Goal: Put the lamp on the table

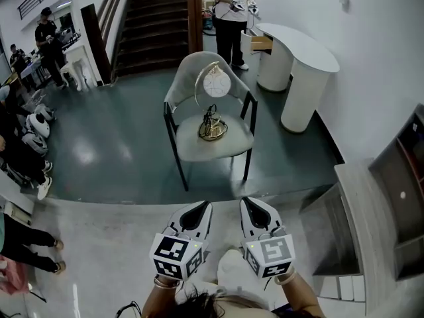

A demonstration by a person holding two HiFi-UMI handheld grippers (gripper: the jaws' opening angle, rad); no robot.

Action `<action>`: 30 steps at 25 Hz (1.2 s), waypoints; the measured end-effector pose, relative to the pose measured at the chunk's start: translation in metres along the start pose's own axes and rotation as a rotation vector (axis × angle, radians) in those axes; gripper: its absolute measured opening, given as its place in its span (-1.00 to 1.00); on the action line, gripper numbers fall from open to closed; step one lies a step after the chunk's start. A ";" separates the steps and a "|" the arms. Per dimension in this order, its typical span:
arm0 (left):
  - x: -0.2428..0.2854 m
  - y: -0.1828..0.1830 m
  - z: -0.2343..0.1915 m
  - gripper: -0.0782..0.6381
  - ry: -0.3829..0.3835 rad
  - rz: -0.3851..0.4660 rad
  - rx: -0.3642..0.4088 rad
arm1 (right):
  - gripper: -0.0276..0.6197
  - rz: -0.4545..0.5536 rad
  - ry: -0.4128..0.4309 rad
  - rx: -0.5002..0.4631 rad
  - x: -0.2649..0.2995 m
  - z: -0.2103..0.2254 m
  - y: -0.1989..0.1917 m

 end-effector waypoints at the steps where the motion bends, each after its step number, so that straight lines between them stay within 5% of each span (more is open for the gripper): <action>1: 0.008 0.004 -0.002 -0.75 0.001 0.003 -0.001 | -0.85 -0.001 0.002 0.003 0.005 0.006 0.002; 18: 0.130 0.037 -0.019 -0.75 0.084 0.020 -0.008 | -0.85 -0.012 0.089 0.016 0.085 0.113 0.037; 30: 0.164 0.037 -0.028 -0.75 0.140 0.000 -0.025 | -0.85 -0.038 0.132 0.027 0.117 0.150 0.035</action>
Point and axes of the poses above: the fingertips, and each gripper's own axes: x forward along the fingers, z to its right, y out of its top, the point moved 5 cm from there along -x, backward along the fingers, and after that the axes turned 11 degrees about x, right-handed, at the moved point
